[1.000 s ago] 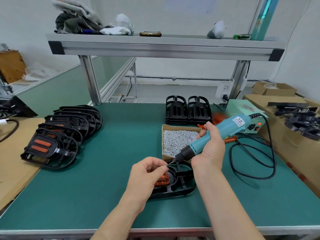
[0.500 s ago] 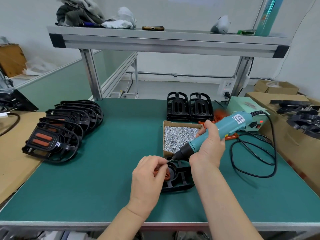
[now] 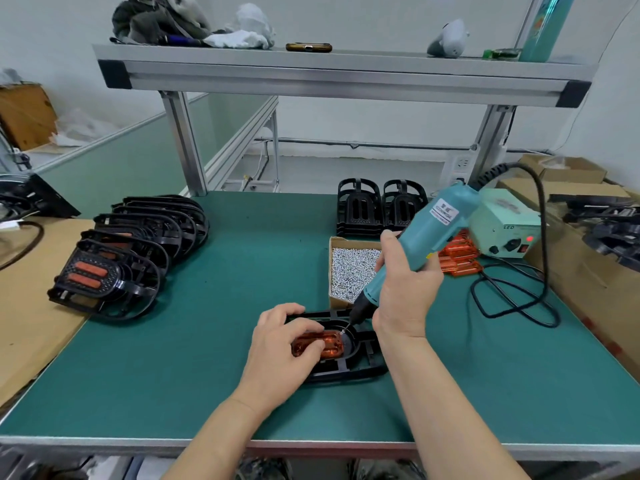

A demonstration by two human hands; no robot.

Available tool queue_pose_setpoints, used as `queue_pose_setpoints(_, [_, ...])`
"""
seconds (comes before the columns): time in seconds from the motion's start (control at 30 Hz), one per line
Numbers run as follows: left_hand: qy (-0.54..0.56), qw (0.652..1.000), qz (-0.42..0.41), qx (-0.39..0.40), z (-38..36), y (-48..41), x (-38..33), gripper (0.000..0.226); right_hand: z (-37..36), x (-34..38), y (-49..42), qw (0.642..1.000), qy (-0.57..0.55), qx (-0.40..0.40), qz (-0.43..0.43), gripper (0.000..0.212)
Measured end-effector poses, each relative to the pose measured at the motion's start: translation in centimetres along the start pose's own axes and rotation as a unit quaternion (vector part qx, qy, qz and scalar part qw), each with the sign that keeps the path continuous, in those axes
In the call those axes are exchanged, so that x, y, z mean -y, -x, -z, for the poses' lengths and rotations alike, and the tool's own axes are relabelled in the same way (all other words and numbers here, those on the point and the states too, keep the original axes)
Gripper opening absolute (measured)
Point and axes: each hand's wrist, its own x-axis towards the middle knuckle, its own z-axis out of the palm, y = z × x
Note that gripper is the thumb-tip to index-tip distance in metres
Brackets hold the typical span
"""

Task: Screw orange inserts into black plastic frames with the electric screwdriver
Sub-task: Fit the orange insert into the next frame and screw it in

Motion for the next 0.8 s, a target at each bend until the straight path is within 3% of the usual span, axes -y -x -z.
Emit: queue_pose_setpoints(0.8, [-0.008, 1.0, -0.028, -0.008, -0.6, -0.2, 1.0, 0.014, -0.8, -1.3, 0.3, 0.996, 0.056, 0.073, -0.01, 0.016])
